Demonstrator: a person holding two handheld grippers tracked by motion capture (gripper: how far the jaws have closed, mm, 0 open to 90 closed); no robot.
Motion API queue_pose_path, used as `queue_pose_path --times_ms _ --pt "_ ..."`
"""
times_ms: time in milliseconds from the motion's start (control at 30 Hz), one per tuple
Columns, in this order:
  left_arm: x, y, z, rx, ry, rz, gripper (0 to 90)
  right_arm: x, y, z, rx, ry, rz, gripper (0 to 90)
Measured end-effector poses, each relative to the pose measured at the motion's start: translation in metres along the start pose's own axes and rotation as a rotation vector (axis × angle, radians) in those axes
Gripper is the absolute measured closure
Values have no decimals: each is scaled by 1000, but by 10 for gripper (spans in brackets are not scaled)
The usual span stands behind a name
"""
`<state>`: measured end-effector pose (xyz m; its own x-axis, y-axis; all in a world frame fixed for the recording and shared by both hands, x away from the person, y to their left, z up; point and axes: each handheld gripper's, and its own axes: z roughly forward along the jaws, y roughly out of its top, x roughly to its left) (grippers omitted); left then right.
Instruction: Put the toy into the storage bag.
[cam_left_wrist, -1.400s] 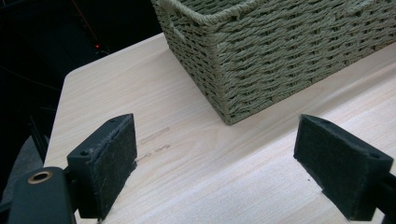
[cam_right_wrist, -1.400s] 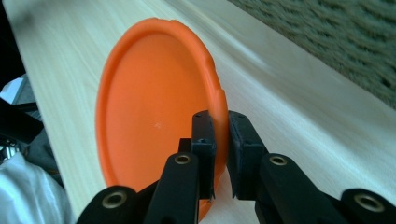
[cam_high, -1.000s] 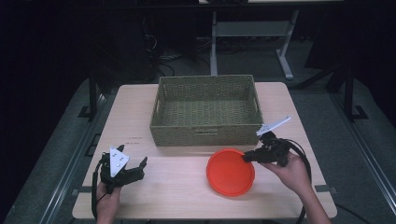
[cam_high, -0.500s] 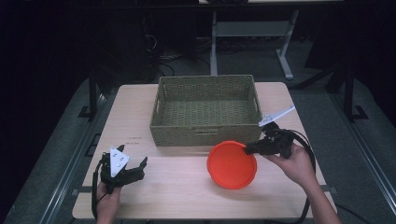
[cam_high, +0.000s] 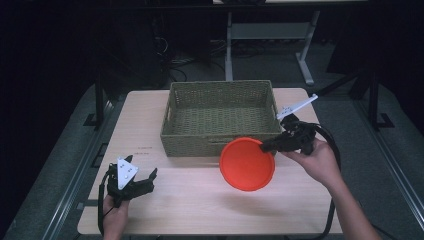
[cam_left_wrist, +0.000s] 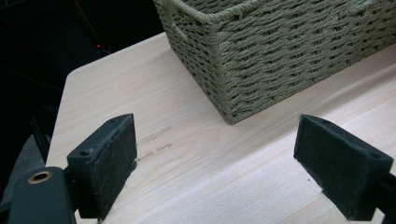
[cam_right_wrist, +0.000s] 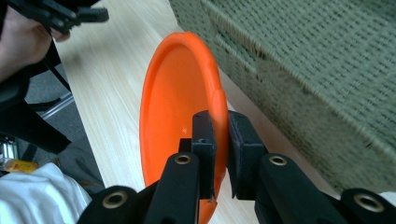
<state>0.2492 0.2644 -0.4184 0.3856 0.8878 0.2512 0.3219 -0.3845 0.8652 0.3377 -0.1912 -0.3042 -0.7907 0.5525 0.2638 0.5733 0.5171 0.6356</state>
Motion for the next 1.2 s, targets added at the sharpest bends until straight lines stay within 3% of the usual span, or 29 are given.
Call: queue_pose_path --times_ms 1200 --pt "3 0 -1 -9 4 -9 127 -8 77 -30 -31 -26 -9 819"
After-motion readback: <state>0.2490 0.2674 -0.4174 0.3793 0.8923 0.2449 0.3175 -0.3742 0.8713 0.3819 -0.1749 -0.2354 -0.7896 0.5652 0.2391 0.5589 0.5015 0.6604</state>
